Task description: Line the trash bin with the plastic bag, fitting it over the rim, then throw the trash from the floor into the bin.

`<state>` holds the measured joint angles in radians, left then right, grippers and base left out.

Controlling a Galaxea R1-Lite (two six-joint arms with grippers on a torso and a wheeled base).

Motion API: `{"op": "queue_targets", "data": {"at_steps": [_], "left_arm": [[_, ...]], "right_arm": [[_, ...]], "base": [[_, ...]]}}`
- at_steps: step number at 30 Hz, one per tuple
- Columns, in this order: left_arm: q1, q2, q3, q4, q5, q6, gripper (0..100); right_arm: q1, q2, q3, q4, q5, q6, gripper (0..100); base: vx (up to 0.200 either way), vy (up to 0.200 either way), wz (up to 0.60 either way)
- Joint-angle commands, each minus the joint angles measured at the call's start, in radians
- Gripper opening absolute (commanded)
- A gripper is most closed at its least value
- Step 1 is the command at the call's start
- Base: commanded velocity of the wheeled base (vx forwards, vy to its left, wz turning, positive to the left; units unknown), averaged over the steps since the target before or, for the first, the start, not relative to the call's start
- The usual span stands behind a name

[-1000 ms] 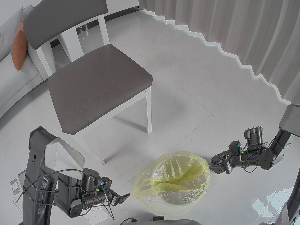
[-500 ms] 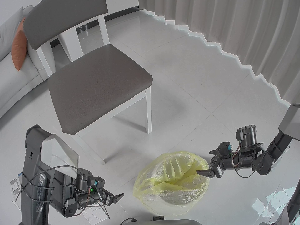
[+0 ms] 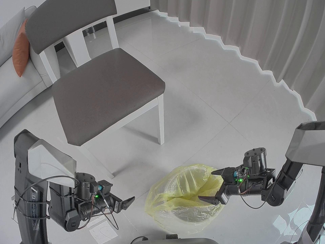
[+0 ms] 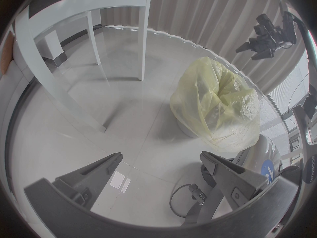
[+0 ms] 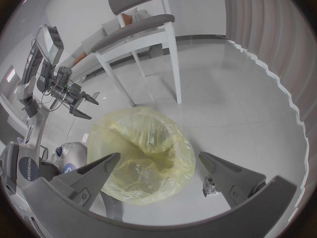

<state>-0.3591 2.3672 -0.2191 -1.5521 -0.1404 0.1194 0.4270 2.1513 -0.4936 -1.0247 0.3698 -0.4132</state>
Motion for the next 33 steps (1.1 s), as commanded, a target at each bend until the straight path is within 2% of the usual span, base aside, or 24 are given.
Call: {"op": "queue_targets", "data": {"at_steps": [1, 4, 11, 33], "left_arm": [[-0.009, -0.057, -0.037, -0.019, 0.001, -0.009, 100], [-0.004, -0.057, -0.072, -0.019, -0.002, -0.007, 100], [-0.007, -0.025, -0.105, -0.019, -0.004, -0.009, 100], [0.002, -0.105, -0.051, -0.019, -0.015, -0.009, 100]], "right_arm": [[0.053, 0.101, 0.060, -0.097, 0.000, -0.019, 100], [0.072, 0.136, 0.063, -0.146, 0.001, -0.019, 100], [0.121, 0.136, 0.086, -0.152, 0.001, -0.021, 100], [0.111, 0.217, 0.043, -0.144, 0.005, -0.016, 100]], "base": [[0.000, 0.000, 0.00], [0.000, 0.000, 0.00], [0.000, 0.000, 0.00], [0.000, 0.000, 0.00]]}}
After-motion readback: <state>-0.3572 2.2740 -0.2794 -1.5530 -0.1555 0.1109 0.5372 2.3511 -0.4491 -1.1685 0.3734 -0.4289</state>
